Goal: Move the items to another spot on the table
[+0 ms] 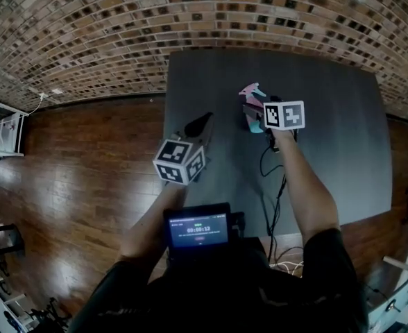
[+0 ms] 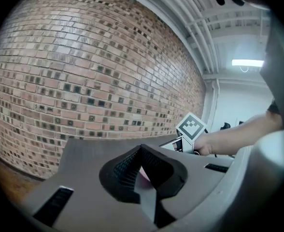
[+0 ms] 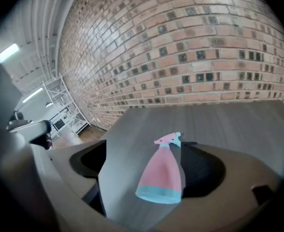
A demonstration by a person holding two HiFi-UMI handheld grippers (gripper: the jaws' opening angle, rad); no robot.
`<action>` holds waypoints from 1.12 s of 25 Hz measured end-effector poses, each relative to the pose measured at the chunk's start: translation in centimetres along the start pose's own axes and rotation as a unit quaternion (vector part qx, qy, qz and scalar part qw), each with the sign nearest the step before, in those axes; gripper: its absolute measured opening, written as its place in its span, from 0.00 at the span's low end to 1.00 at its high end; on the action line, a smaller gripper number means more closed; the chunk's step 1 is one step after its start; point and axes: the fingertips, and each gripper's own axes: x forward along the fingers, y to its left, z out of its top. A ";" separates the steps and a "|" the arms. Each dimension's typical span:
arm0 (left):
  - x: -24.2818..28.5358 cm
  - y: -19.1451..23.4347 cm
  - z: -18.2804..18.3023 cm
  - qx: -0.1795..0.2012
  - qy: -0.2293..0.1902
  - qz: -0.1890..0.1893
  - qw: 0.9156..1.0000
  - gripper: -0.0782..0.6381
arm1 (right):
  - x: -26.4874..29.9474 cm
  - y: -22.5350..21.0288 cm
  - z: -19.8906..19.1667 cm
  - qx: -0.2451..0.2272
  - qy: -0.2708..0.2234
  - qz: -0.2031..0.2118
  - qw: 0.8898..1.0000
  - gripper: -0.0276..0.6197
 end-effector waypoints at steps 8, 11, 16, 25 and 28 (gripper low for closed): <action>-5.2 -2.2 7.0 0.031 -0.089 -0.010 0.995 0.11 | -12.2 6.3 5.0 -0.047 -0.162 0.026 0.985 0.55; -7.6 -3.1 9.6 0.047 -0.110 -0.010 0.993 0.11 | -17.1 9.9 5.4 -0.077 -0.206 0.049 0.974 0.42; -10.8 -5.0 12.8 0.070 -0.123 -0.021 0.990 0.11 | -24.5 14.2 4.4 -0.107 -0.269 0.058 0.955 0.20; -14.2 -8.8 13.6 0.106 -0.165 -0.062 0.979 0.11 | -32.5 15.8 1.9 -0.107 -0.336 0.004 0.936 0.05; -16.0 -10.2 14.1 0.111 -0.174 -0.063 0.976 0.11 | -34.7 17.0 0.8 -0.116 -0.345 0.002 0.931 0.05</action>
